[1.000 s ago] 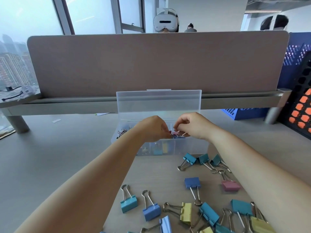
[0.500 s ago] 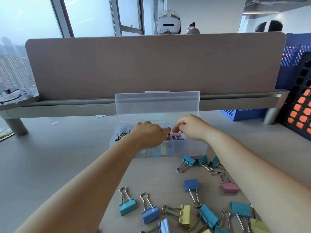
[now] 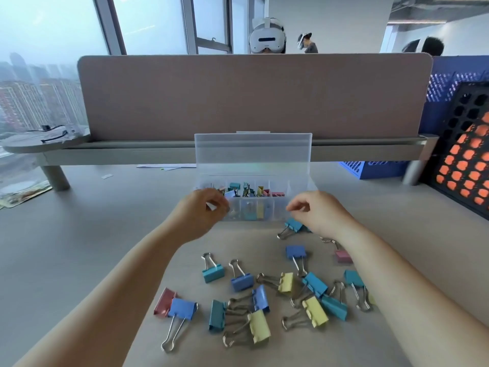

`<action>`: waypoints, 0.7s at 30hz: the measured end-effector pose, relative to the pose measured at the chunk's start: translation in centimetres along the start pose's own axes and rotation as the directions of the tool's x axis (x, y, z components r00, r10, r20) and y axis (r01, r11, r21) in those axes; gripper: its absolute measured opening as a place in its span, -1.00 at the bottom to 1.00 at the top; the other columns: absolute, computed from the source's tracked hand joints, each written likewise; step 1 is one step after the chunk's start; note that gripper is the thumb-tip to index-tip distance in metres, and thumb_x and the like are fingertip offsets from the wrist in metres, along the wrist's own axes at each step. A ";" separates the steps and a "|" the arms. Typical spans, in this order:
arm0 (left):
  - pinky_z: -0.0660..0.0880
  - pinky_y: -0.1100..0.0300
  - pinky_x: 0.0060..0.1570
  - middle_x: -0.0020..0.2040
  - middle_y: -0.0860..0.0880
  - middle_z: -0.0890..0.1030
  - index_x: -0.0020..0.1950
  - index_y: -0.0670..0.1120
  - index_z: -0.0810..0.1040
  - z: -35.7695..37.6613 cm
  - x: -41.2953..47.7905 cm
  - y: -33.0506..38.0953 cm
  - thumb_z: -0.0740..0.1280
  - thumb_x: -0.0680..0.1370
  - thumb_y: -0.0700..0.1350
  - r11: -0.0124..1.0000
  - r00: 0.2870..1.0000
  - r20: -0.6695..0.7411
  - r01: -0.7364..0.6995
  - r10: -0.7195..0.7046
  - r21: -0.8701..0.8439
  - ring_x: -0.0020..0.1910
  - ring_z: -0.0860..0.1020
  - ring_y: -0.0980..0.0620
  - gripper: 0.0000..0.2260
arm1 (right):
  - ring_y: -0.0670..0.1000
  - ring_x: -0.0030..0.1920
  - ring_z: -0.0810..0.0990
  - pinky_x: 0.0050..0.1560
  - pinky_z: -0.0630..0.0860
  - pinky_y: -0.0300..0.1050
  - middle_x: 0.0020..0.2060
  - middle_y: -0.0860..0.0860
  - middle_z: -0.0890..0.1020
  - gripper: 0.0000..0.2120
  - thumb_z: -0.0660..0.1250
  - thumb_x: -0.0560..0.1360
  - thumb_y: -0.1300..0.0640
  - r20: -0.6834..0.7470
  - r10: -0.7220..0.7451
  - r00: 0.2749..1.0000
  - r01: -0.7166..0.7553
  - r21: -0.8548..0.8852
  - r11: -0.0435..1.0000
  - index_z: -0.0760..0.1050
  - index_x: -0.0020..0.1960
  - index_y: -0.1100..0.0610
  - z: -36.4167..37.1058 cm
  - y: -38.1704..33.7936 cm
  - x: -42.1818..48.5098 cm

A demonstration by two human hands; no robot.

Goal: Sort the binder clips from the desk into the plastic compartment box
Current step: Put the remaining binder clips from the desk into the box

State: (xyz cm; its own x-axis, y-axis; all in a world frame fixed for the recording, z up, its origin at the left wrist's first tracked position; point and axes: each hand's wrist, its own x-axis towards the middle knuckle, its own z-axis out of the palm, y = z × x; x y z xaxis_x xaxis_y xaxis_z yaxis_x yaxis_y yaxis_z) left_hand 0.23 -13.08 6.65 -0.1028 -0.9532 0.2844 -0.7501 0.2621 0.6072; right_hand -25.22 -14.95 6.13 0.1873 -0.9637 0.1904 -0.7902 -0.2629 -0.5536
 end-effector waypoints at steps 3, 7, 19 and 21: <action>0.42 0.26 0.02 0.04 0.09 0.55 0.12 0.01 0.58 -0.2 -2.7 -1.0 0.36 0.54 -0.06 0.988 0.968 0.230 0.068 -0.099 0.140 -0.02 0.54 0.07 -0.83 | 0.06 0.27 0.44 0.22 0.41 -0.11 0.25 0.00 0.55 -0.62 0.19 0.52 0.29 0.117 0.031 0.993 -0.006 -0.204 0.979 0.56 0.22 -0.03 1.6 0.3 -1.6; 0.35 0.21 0.21 0.29 0.10 0.46 0.28 0.11 0.48 -0.7 -4.8 -1.5 0.35 0.51 0.11 0.968 0.914 0.352 0.129 -0.200 0.216 0.17 0.47 0.09 -0.65 | 0.06 0.36 0.31 0.27 0.27 -0.14 0.37 -0.05 0.41 -0.50 0.11 0.51 0.38 0.159 0.025 0.987 0.015 -0.245 0.969 0.46 0.33 -0.03 2.3 -0.4 -3.0; 0.42 0.27 0.01 0.14 0.04 0.49 0.24 0.04 0.53 -0.2 -6.1 -0.9 0.49 0.42 0.02 0.975 0.905 0.400 0.065 -0.147 0.211 0.02 0.53 0.07 -0.58 | 0.08 0.14 0.48 0.10 0.43 -0.06 0.18 0.04 0.50 -0.76 0.27 0.57 0.04 0.163 0.027 0.986 0.039 -0.386 0.922 0.49 0.22 0.03 2.8 -2.5 -4.3; 0.46 0.26 -0.03 0.02 0.06 0.52 0.21 0.02 0.51 -0.2 -6.0 -1.0 0.47 0.44 -0.02 0.985 0.922 0.354 0.126 -0.160 0.118 -0.04 0.54 0.08 -0.63 | 0.10 0.09 0.49 0.05 0.44 -0.04 0.15 0.07 0.47 -0.76 0.22 0.59 0.03 0.137 0.012 0.990 0.049 -0.429 0.902 0.47 0.22 0.07 2.9 -2.7 -4.6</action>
State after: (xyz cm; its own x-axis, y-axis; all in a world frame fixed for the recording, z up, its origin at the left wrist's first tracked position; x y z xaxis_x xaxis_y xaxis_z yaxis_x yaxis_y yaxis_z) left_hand 1.70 -7.62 4.49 -0.2060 -0.9737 -0.0976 -0.8287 0.1206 0.5466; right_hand -22.23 -9.96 4.41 0.2562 -0.9640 0.0708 -0.9540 -0.2640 -0.1421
